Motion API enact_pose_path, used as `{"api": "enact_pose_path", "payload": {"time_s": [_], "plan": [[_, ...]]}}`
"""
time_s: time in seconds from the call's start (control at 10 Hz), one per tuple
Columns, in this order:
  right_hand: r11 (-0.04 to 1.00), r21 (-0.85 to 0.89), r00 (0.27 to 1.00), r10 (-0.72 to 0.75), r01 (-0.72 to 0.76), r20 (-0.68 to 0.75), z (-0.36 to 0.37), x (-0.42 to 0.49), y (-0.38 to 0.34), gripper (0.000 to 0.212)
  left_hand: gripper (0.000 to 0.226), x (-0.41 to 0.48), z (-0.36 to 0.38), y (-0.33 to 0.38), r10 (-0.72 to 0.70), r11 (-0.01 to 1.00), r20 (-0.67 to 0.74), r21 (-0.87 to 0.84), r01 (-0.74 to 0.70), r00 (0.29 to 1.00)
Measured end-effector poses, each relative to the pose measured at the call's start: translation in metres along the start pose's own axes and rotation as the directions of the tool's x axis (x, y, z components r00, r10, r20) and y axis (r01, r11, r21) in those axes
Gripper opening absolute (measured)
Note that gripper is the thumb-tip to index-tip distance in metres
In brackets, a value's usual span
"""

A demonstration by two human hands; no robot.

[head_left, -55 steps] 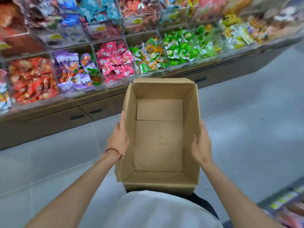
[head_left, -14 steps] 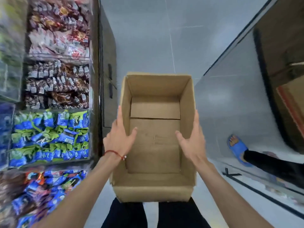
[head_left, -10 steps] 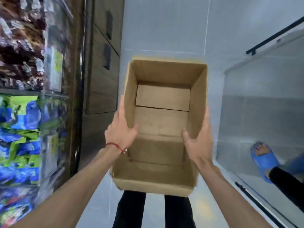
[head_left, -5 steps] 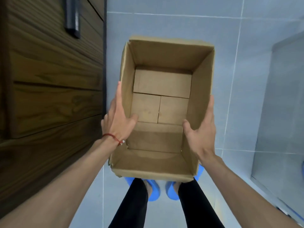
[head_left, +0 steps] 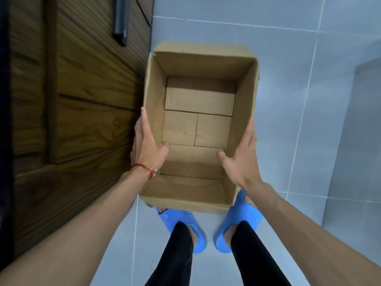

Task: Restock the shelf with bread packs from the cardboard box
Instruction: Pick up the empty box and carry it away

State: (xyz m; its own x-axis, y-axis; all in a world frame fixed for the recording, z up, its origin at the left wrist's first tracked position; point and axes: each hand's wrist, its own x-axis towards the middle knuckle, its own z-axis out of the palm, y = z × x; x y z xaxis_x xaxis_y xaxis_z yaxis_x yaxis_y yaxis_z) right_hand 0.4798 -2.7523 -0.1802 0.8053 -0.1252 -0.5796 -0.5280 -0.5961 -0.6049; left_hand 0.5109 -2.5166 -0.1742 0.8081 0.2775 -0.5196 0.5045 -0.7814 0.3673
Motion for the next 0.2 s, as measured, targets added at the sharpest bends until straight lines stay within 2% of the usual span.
{"api": "enact_pose_path", "payload": {"time_s": [0.2], "plan": [[0.989, -0.123, 0.984, 0.098, -0.08, 0.147, -0.033, -0.036, -0.027, 0.109, 0.106, -0.054, -0.03, 0.013, -0.063, 0.992, 0.054, -0.11, 0.069, 0.997]]}}
